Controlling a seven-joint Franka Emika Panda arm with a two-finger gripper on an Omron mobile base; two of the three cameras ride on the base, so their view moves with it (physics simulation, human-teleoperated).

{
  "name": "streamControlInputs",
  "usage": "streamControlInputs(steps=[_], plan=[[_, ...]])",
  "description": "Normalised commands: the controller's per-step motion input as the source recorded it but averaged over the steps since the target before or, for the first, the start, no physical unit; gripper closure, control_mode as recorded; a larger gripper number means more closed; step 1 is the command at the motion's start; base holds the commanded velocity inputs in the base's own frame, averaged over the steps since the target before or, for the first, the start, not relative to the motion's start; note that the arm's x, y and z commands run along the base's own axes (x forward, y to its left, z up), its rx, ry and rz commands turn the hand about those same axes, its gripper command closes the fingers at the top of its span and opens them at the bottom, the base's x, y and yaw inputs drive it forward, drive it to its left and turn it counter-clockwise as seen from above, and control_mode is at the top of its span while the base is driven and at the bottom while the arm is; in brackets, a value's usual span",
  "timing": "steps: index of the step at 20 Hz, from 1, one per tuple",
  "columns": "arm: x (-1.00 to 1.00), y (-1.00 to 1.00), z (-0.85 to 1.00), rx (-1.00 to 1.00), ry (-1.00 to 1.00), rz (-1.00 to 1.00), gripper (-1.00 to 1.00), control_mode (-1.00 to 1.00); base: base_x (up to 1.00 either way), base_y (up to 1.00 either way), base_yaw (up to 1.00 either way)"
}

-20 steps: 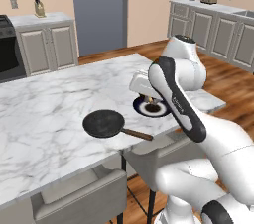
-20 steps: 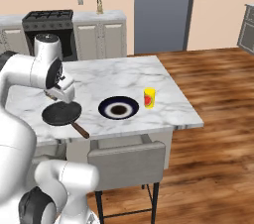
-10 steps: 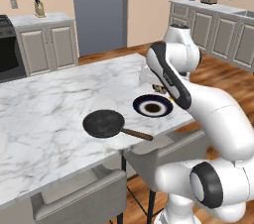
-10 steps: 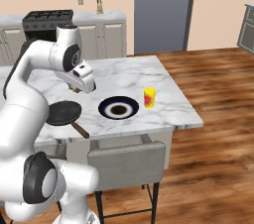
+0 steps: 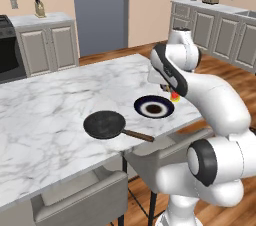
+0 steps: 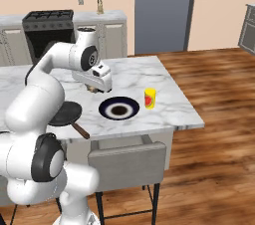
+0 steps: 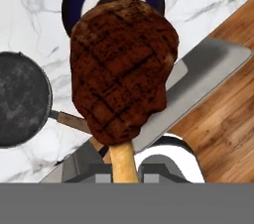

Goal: Pick up the pan with the steak in it and place it on the dining table. Then place the steak on the plate.

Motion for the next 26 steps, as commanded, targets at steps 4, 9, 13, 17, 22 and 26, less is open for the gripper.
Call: streamControlInputs(steps=[4,9,13,17,22,26], plan=[[0.02,-0.03,-0.06,0.0,-0.01,0.01,1.0,-1.0,0.0,0.0,0.0],[0.17,-0.02,-0.31,-0.03,0.0,0.0,1.0,-1.0,0.0,0.0,0.0],[0.36,-0.06,-0.35,-0.01,0.0,0.0,1.0,-1.0,0.0,0.0,0.0],[0.48,-0.1,-0.38,0.0,0.0,0.0,1.0,-1.0,0.0,0.0,0.0],[0.56,-0.08,-0.42,0.0,-0.01,0.0,1.0,-1.0,0.0,0.0,0.0],[0.36,-0.01,-0.49,0.0,-0.01,0.0,1.0,-1.0,0.0,0.0,0.0]])
